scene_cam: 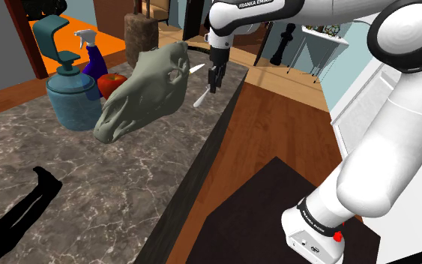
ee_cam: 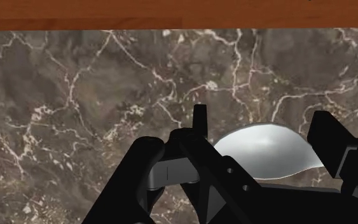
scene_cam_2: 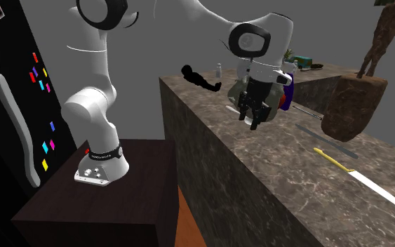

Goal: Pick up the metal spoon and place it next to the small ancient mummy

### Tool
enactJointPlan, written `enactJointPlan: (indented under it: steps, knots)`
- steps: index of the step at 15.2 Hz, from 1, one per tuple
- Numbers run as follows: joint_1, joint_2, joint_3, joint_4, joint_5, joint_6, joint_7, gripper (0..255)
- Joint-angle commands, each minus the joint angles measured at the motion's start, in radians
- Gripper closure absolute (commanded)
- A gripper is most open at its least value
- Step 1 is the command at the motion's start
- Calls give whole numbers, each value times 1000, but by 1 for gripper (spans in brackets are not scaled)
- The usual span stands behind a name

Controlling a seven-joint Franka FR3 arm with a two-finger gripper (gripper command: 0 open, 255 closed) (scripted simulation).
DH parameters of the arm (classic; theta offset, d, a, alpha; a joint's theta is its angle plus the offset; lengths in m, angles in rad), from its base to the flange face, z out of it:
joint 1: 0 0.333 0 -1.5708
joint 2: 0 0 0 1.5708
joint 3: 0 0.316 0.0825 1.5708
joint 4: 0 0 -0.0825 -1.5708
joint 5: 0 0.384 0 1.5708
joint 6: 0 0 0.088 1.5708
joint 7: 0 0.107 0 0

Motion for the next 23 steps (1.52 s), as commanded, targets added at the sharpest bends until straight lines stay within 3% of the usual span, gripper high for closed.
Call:
enactJointPlan:
  steps: [1,14,23]
  knots:
    - [-1,-7,-1,18,0,-25,-1,255]
    - [0,-29,-1,151,-1,-180,-5,255]
    - [109,-128,89,24,20,-156,190,255]
